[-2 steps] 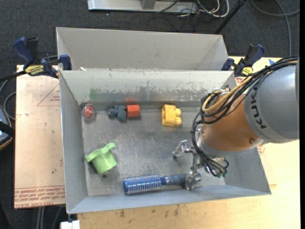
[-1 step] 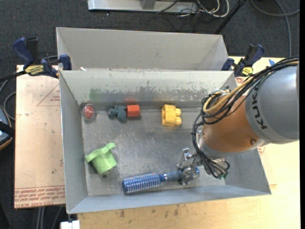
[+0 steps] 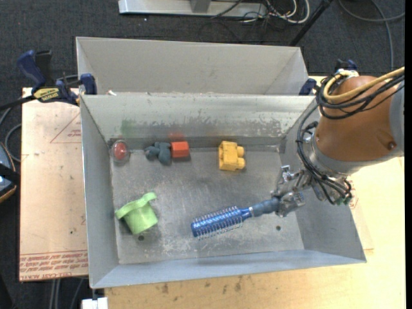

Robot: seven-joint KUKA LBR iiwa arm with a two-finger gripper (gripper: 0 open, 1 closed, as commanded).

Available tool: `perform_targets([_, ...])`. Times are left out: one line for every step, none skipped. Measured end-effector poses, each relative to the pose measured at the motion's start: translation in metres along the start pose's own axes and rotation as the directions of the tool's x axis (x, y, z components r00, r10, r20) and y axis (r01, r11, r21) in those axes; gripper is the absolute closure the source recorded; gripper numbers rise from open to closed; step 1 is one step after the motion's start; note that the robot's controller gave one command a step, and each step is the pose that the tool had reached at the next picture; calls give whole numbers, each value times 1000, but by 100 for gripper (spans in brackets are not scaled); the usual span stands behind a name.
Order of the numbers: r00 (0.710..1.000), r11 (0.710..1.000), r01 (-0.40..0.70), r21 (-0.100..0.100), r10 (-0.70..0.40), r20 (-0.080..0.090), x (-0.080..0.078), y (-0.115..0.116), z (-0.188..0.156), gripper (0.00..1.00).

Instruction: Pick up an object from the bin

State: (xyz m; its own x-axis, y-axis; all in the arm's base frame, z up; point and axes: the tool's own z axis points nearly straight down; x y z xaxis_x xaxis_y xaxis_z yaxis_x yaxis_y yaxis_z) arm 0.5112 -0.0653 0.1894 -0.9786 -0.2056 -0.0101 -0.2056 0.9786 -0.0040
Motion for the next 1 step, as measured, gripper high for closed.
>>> perform_targets([1000,1000,-8,-2,8,-3,9,-3,-57,100])
